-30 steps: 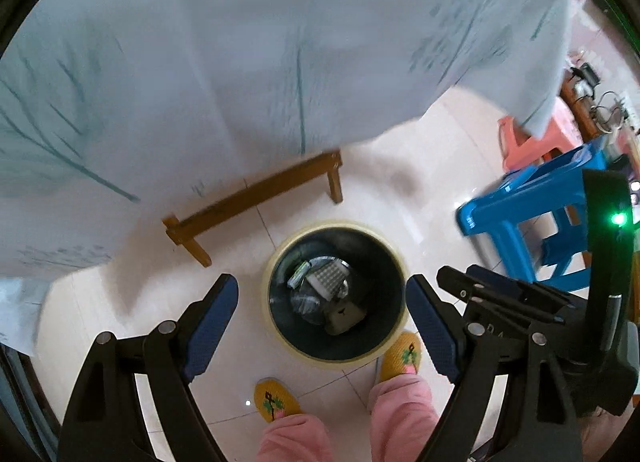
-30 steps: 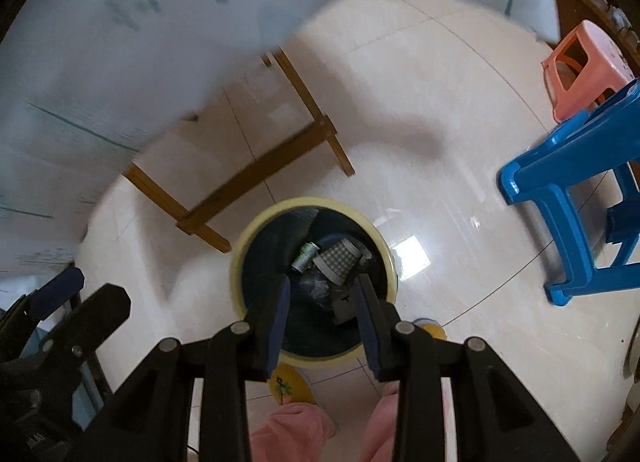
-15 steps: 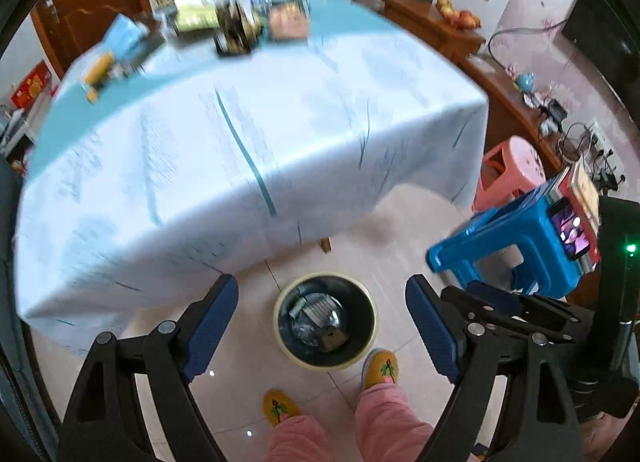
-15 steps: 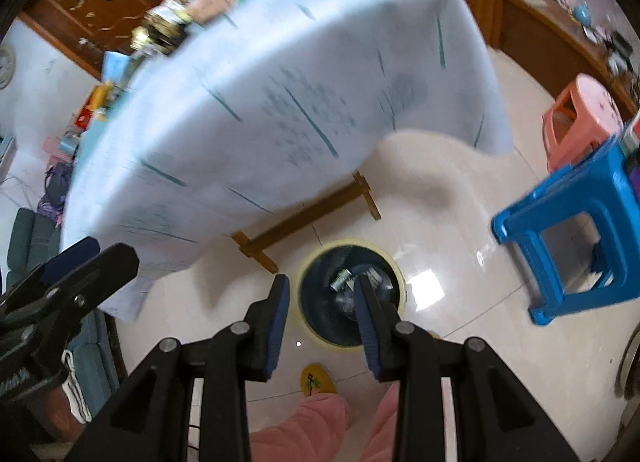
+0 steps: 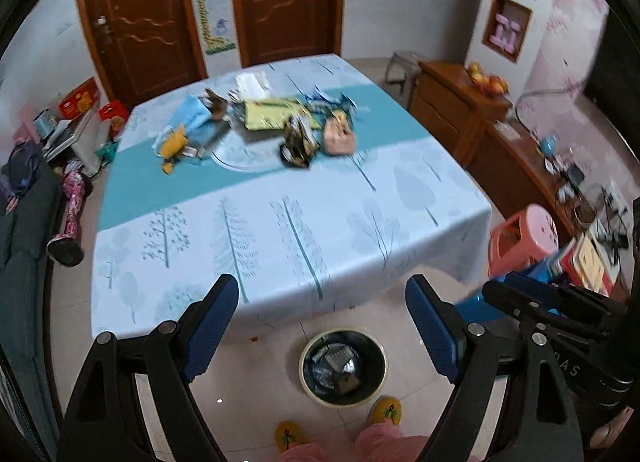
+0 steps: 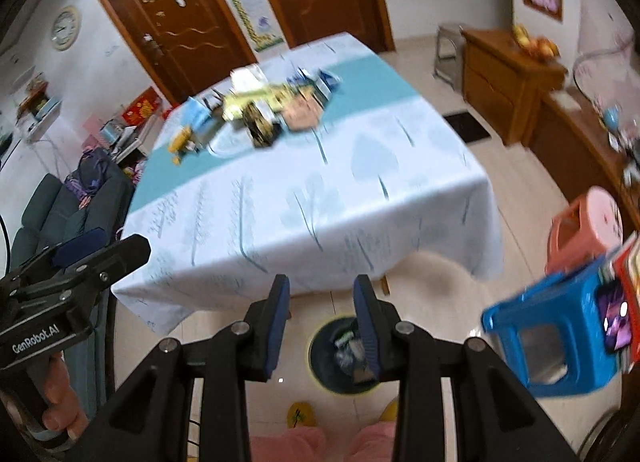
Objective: Collect trash
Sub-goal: 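Raise both tools back over the table toward the remaining wrappers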
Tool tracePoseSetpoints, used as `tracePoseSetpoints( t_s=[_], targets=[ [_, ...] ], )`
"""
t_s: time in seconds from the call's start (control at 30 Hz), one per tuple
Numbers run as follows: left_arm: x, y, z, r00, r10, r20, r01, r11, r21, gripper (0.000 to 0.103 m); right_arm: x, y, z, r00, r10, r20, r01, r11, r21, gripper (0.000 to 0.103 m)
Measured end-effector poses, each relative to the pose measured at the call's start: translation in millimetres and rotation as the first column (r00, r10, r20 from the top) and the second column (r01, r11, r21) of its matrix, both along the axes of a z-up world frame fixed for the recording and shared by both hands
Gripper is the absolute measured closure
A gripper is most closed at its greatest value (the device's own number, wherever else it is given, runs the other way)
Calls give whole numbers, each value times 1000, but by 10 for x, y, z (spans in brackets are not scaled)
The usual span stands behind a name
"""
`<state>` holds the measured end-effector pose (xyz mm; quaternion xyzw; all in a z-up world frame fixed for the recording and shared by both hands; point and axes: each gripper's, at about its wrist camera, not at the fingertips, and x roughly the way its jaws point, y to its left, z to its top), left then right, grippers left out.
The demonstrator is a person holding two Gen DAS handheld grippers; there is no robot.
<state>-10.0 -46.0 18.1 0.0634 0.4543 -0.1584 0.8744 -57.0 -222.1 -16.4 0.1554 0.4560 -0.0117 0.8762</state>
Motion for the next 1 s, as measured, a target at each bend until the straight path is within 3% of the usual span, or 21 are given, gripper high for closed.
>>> tracePoseSetpoints(
  t_s=[0.23, 0.5, 0.7, 1.0],
  targets=[
    [123, -14, 299, 995, 96, 8, -95, 994, -44, 19, 287, -94, 361, 991, 97, 87, -95, 995, -27, 70],
    [244, -125, 384, 980, 198, -5, -198, 979, -38, 19, 603, -202, 576, 973, 194, 122, -191, 981, -38, 70],
    [506, -205, 283, 977, 209, -51, -209, 978, -5, 19, 878, -261, 518, 972, 210, 109, -208, 978, -30, 70],
    [1275, -219, -10, 975, 183, -127, -191, 980, -54, 19, 1309, -251, 304, 982, 180, 56, -181, 983, 13, 70]
  ],
)
